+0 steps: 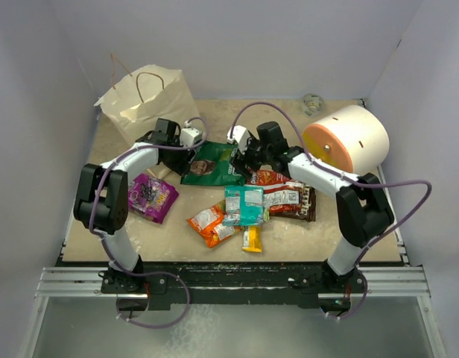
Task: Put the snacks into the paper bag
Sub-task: Pick up the snack from the center of the board.
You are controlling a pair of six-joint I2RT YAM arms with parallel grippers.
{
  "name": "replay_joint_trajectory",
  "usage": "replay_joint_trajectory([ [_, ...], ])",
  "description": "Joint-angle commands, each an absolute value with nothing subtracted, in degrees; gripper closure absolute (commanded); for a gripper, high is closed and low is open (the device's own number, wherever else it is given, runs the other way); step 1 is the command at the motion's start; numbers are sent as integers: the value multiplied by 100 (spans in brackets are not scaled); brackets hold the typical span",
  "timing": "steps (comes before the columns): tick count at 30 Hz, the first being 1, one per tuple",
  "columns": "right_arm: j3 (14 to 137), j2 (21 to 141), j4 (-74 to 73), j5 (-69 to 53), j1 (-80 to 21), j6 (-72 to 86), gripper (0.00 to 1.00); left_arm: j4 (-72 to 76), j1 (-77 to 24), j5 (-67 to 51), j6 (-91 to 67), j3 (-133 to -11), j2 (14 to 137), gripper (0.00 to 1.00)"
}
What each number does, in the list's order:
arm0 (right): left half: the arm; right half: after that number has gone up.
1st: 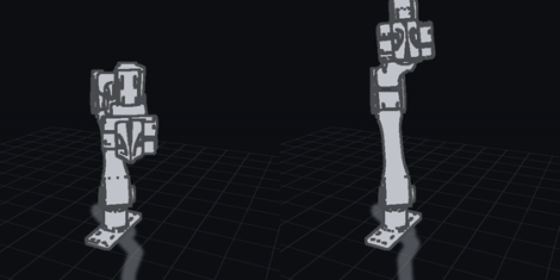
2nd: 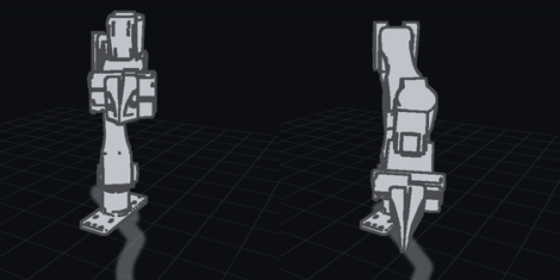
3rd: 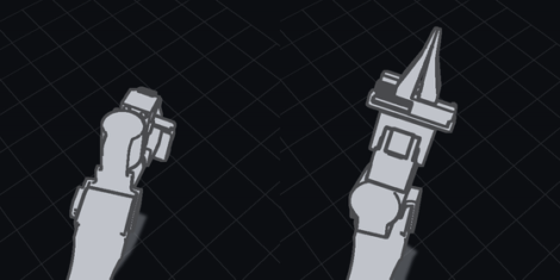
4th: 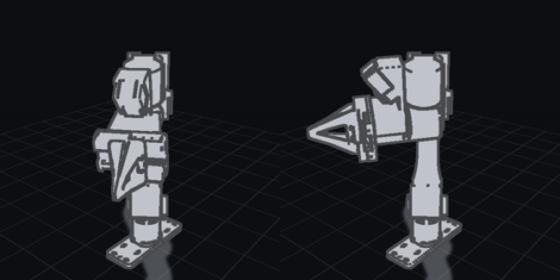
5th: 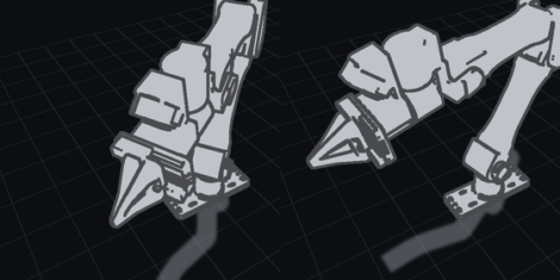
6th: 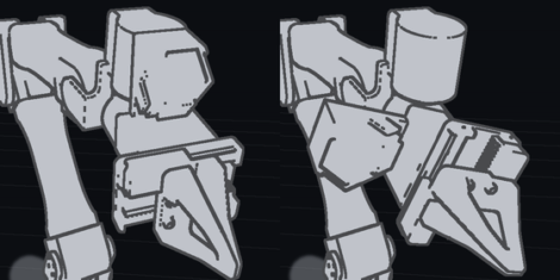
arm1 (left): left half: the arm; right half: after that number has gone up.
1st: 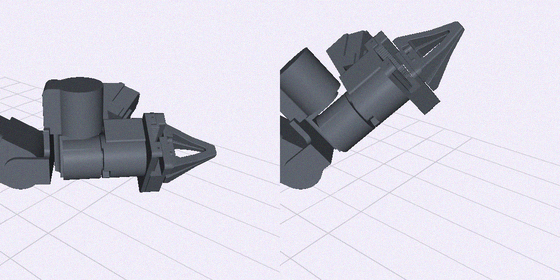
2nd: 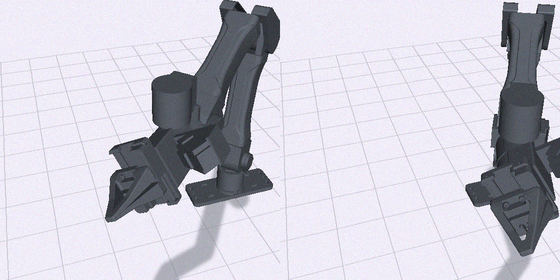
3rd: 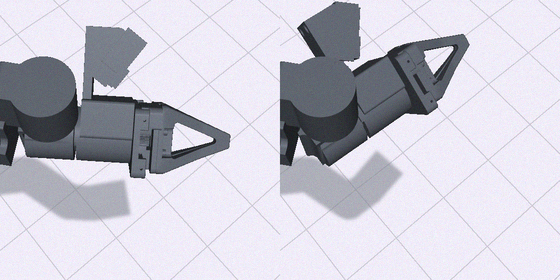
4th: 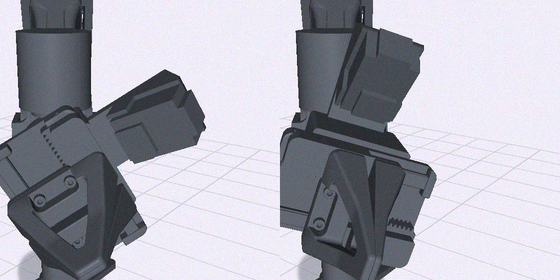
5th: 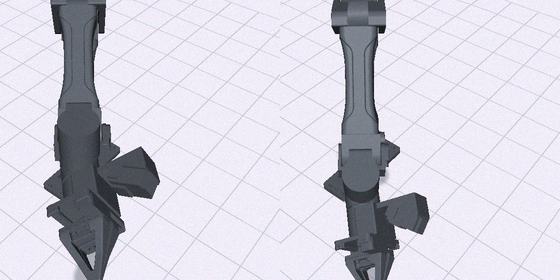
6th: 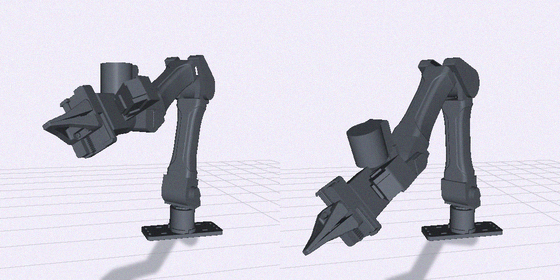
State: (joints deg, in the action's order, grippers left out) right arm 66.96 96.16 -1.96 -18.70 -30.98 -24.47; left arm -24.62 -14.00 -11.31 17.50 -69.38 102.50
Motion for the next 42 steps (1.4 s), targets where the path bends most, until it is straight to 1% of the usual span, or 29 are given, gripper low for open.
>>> replay_joint_trajectory([
  [1,7189,9931,-14,-1830,-3256,-2529,23,-2146,-1292,-1284,1549,-7041,10329,36],
  [6,7270,10177,-45,-1812,-3287,-2544,26,-2173,-1292,-1561,1487,-6993,10515,36],
  [16,7097,10288,-9,-1758,-3283,-2591,31,-2175,-1298,-1949,1357,-6892,10802,48],
  [19,7005,10224,-42,-1748,-3287,-2633,31,-2200,-1308,-2158,1339,-6883,10869,53],
  [21,6943,10154,-81,-1742,-3287,-2659,32,-2209,-1322,-2327,1374,-6875,10889,58],
  [23,6882,10062,-128,-1767,-3287,-2666,32,-2186,-1338,-2436,1445,-6850,10858,66],
  [27,6831,9819,-161,-1793,-3278,-2668,32,-2094,-1411,-2608,1630,-6841,10734,87],
  [31,6812,9522,-183,-1737,-3245,-2677,32,-2031,-1550,-2641,2024,-6899,10386,99],
  [32,6807,9444,-192,-1721,-3228,-2680,32,-1986,-1601,-2637,2171,-6874,10238,100],
  [38,6690,8790,-212,-1619,-3038,-2649,32,-2070,-1952,-2836,3205,-6931,9235,100],
  [42,6595,8346,-238,-1811,-2760,-2492,31,-2591,-2240,-2944,3852,-7465,8873,100],
])
